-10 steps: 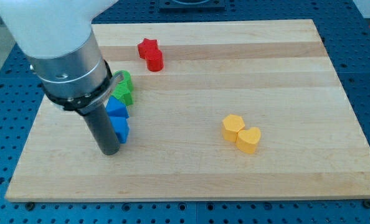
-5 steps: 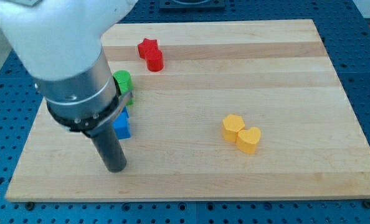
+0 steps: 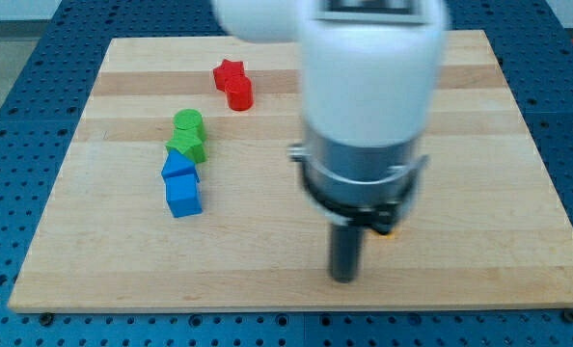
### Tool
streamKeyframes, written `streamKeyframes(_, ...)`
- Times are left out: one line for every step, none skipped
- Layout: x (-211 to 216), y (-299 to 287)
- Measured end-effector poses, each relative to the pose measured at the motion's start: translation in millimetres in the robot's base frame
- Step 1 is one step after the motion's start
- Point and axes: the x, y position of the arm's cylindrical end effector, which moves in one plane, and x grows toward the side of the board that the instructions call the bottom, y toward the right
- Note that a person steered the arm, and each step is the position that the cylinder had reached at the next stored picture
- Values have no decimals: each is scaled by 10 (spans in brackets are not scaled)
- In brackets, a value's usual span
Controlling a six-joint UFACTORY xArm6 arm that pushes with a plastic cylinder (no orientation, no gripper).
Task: Slide the yellow heart to the bottom of the yellow hexagon
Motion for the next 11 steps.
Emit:
streamKeyframes(0,595)
streamKeyframes(-35,1060)
streamKeyframes(-140,1105)
streamKeyframes(-247,1059)
streamKeyframes(-370,921)
streamKeyframes(-480,710)
streamKeyframes(-526,540)
streamKeyframes(-528,386)
streamKeyframes(-528,386)
streamKeyframes(-528,372)
streamKeyframes(-528,341)
